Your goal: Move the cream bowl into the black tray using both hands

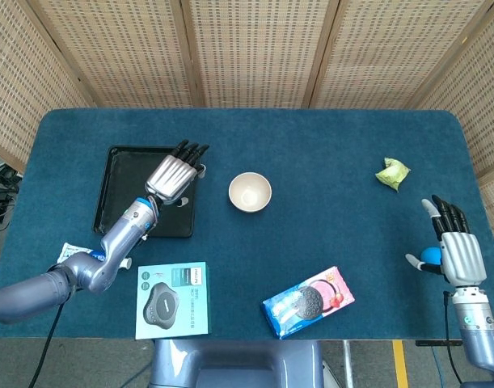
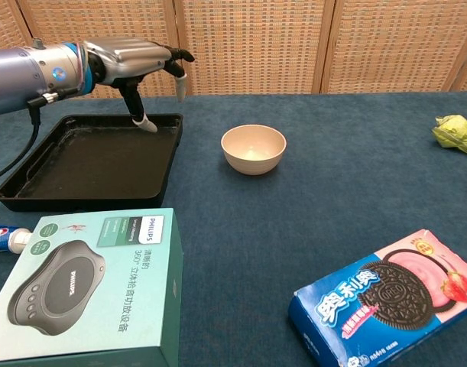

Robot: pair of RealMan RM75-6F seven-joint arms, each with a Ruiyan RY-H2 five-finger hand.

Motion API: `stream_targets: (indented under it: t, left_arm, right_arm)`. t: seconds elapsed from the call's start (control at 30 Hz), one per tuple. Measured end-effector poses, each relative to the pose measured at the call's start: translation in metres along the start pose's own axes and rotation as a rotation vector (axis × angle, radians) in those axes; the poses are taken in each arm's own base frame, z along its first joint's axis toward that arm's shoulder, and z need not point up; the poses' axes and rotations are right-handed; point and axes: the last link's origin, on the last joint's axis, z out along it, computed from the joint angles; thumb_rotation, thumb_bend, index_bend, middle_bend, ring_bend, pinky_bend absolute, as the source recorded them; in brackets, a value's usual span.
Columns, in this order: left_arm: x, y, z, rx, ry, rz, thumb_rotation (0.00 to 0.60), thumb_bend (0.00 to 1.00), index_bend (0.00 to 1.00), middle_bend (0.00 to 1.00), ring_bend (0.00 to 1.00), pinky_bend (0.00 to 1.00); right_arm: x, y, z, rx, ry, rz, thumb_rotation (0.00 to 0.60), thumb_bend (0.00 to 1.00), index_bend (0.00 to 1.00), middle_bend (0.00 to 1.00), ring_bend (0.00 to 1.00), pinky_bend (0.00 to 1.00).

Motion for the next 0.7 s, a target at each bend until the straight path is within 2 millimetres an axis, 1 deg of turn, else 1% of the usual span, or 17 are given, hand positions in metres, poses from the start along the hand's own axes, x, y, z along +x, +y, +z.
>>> stream_targets:
  t: [0.4, 0.63, 0.7]
  left_arm:
    - [-0.016, 0.034, 0.023, -0.064, -0.06, 0.039, 0.6, 0.17, 0.42, 0.0, 0.0, 0.0]
    - [-0.024, 0.055, 0.04, -0.083, -0.065, 0.048, 0.6, 0.17, 0.43, 0.0, 0.0, 0.0]
    - [-0.025, 0.061, 0.043, -0.091, -0.063, 0.051, 0.6, 0.2, 0.43, 0.0, 0.0, 0.0]
  right_arm:
    - [0.003, 0.003, 0.001, -0.011, 0.01, 0.015, 0.6, 0.24, 0.06, 0.0, 0.0, 0.04]
    - [0.004, 0.003, 0.001, -0.008, 0.012, 0.026, 0.6, 0.24, 0.07, 0.0, 0.0, 0.04]
    - [0.004, 0.003, 0.001, -0.007, 0.011, 0.029, 0.6, 0.24, 0.07, 0.0, 0.0, 0.04]
